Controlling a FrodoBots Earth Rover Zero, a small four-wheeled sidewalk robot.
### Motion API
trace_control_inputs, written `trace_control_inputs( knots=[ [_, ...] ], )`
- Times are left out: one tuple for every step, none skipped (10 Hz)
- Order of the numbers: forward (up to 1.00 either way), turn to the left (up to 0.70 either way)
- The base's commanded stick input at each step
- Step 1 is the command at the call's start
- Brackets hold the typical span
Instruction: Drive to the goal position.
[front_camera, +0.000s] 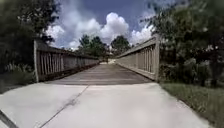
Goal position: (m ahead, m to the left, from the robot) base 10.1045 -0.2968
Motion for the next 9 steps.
trace_control_inputs(
  knots=[
    [0.85,0.00],
    [0.85,0.00],
    [0.85,0.00],
    [0.85,0.00],
    [0.85,0.00],
    [0.85,0.00],
    [0.85,0.00],
    [0.85,0.00],
    [0.85,0.00]
  ],
)
